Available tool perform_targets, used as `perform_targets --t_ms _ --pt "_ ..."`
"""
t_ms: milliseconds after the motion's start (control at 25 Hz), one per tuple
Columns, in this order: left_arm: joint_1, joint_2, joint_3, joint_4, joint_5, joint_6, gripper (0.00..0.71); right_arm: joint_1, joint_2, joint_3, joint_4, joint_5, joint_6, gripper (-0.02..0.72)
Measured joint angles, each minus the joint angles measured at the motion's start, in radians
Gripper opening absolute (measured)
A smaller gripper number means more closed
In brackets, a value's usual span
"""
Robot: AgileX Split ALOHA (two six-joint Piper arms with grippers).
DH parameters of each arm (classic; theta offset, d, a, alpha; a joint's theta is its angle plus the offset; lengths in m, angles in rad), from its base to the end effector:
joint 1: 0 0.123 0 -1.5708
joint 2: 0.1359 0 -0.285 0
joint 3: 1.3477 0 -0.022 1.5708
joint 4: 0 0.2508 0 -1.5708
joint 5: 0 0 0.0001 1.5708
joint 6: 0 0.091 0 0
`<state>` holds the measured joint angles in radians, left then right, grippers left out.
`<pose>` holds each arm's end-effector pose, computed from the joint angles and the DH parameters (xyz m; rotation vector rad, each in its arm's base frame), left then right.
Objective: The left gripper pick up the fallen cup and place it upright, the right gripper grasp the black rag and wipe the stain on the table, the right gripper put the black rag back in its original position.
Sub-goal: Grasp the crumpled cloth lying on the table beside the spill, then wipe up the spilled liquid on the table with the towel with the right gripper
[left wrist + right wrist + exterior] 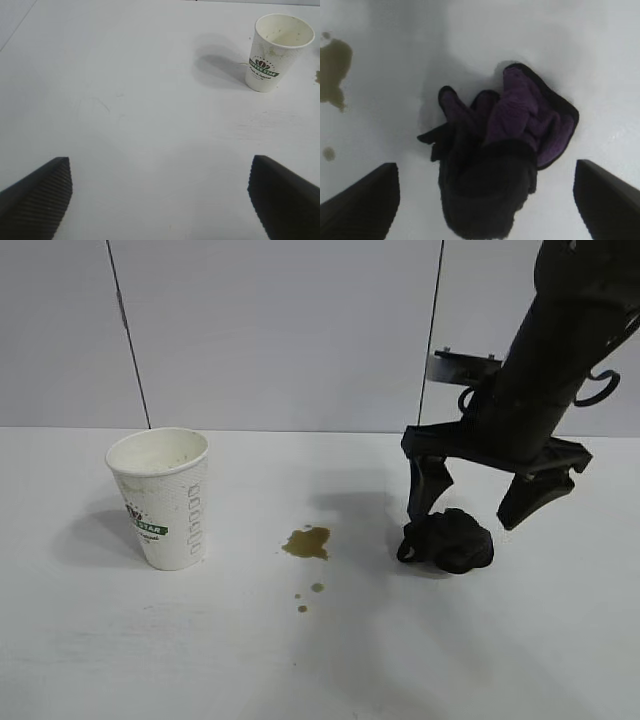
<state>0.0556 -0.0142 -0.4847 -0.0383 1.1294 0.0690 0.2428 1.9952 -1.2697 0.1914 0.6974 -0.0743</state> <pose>-0.0081 -0.0036 0.2676 0.0175 2.1135 0.0280 0.3737 0.1040 0.1450 -0.2684 2.8985 0.2324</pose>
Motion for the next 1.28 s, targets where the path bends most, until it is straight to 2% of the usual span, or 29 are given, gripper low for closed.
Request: perform_targets --t_ms 80,120,160,240,280,440,560,800,1040,1280 --pt "0.0 0.0 0.0 0.0 0.0 0.0 0.686 0.0 0.028 0.0 -0.001 -0.019 0.011 0.616" --pt "0.0 0.0 0.0 0.0 0.0 0.0 0.686 0.0 0.038 -0.001 -0.002 -0.026 0.019 0.55" --pt "0.0 0.0 0.0 0.0 0.0 0.0 0.686 0.0 0.046 -0.001 -0.002 -0.032 0.028 0.462" --pt "0.0 0.0 0.0 0.0 0.0 0.0 0.686 0.0 0.046 -0.001 -0.006 -0.039 0.043 0.204" --pt "0.0 0.0 0.0 0.0 0.0 0.0 0.686 0.0 0.041 -0.001 -0.007 -0.041 0.048 0.148" --pt "0.0 0.0 0.0 0.0 0.0 0.0 0.686 0.0 -0.012 -0.008 -0.005 -0.038 0.052 0.149" --pt "0.0 0.0 0.0 0.0 0.0 0.0 0.686 0.011 -0.078 -0.028 0.02 -0.038 0.052 0.149" --pt "0.0 0.0 0.0 0.0 0.0 0.0 0.686 0.157 -0.111 -0.067 0.05 -0.048 0.052 0.149" --pt "0.0 0.0 0.0 0.0 0.0 0.0 0.686 0.304 -0.052 -0.069 0.06 -0.147 0.059 0.149" --pt "0.0 0.0 0.0 0.0 0.0 0.0 0.686 0.32 0.051 -0.069 0.061 -0.225 0.083 0.149"
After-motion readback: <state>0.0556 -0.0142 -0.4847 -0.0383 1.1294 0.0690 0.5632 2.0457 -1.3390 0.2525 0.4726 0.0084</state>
